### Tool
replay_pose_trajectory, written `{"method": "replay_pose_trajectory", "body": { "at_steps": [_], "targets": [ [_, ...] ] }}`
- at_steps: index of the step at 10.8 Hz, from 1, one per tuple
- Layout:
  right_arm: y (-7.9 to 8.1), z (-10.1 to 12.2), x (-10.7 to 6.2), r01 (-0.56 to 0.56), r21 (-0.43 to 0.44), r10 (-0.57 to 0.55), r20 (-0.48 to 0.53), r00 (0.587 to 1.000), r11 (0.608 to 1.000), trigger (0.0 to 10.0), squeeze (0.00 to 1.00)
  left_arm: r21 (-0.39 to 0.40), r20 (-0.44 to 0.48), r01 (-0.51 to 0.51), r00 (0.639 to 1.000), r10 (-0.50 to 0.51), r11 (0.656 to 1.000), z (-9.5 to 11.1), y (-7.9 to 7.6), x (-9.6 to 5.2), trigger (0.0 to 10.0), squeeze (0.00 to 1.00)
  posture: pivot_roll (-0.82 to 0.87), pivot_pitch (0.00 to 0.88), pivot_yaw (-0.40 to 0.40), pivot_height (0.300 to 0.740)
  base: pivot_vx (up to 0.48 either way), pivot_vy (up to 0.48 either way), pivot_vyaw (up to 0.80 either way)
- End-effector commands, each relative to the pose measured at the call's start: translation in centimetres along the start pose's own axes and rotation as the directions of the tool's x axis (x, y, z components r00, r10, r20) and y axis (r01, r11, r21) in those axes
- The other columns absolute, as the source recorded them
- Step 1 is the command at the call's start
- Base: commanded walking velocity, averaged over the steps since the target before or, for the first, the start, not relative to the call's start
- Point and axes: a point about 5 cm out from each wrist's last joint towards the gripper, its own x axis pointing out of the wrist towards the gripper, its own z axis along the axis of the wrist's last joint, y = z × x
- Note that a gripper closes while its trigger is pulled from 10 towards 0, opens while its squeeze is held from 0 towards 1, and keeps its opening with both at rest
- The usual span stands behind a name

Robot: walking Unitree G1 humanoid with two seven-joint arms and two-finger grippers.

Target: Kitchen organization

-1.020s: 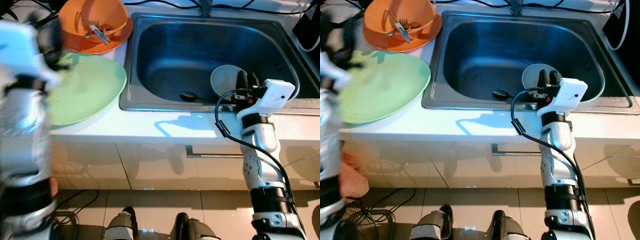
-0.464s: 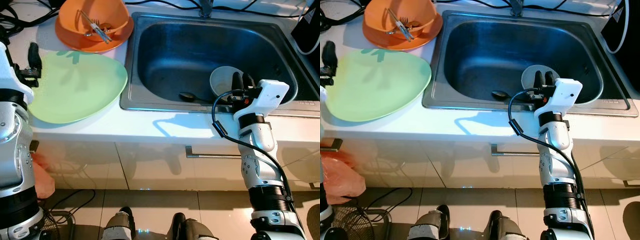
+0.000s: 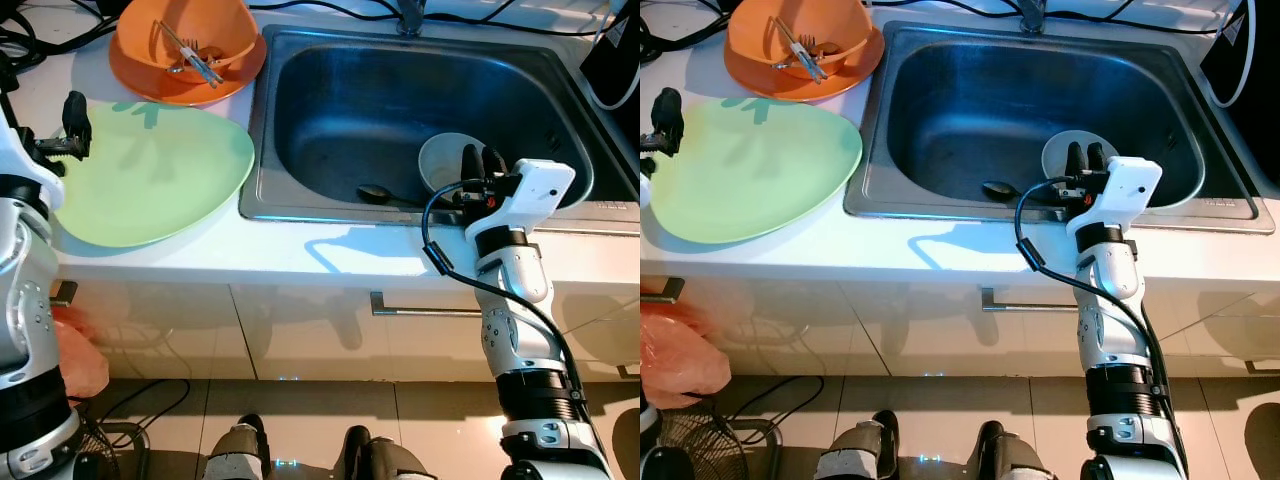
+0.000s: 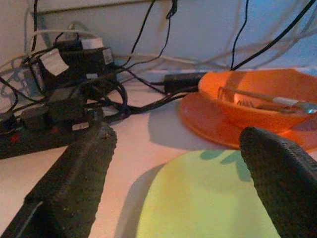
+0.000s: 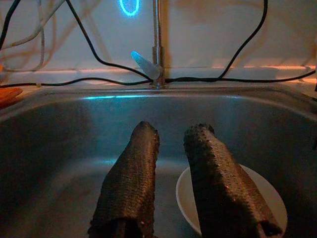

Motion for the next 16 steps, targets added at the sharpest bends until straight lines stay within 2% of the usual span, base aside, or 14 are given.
{"method": "replay_pose_trajectory", "body": {
  "at_steps": [1,6,7,8,9,13,14,16],
  "targets": [
    [-0.1,-0.9,-0.3,0.003,0.001,-0.003,-0.044,0.999,1.0,10.0,0.0,-0.002,-0.036,-0.016,0.999,0.016,1.0,-0.3,0.3,0.0,10.0,1.0,0.23,0.219,-0.061,0.74,0.0,0.0,0.0],
    [0.1,-1.0,-0.3,-0.006,0.005,0.006,-0.045,0.999,1.0,10.0,0.0,0.001,-0.093,-0.039,0.995,0.039,0.999,-0.7,0.9,-0.2,10.0,1.0,0.23,0.206,-0.06,0.74,0.0,0.0,0.0],
    [0.1,-1.0,-0.3,-0.009,0.004,0.009,-0.045,0.999,1.0,10.0,0.0,-0.007,-0.125,-0.041,0.991,0.04,0.999,-0.9,0.9,-0.2,10.0,0.22,0.23,0.205,-0.062,0.74,0.0,0.0,0.0],
    [0.1,-1.0,-0.3,-0.01,0.004,0.01,-0.045,0.999,1.0,10.0,0.0,-0.01,-0.132,-0.04,0.991,0.038,0.999,-0.9,0.9,-0.3,10.0,0.0,0.23,0.205,-0.063,0.74,0.0,0.0,0.0],
    [0.2,-1.1,-0.3,-0.014,0.004,0.014,-0.049,0.999,1.0,10.0,0.0,-0.041,-0.192,-0.072,0.979,0.063,0.997,-1.3,1.6,-0.5,10.0,0.0,0.24,0.208,-0.065,0.74,0.0,0.0,0.0],
    [0.3,-1.2,-0.3,-0.021,0.007,0.021,-0.052,0.998,1.0,10.0,0.0,-0.14,-0.25,-0.125,0.964,0.087,0.982,-1.4,2.2,-0.6,10.0,0.0,0.24,0.217,-0.066,0.74,0.0,0.0,0.0],
    [0.3,-1.2,-0.2,-0.022,0.008,0.023,-0.053,0.998,1.0,10.0,0.0,-0.224,-0.284,-0.14,0.956,0.073,0.964,-1.7,2.4,-0.6,10.0,0.0,0.24,0.221,-0.067,0.74,0.0,0.0,0.0],
    [0.3,-1.2,-0.3,-0.023,0.008,0.023,-0.055,0.998,1.0,10.0,0.0,-0.312,-0.312,-0.161,0.948,0.059,0.936,-2.0,2.5,-0.7,10.0,0.0,0.24,0.224,-0.067,0.74,0.0,0.0,0.0]
  ]
}}
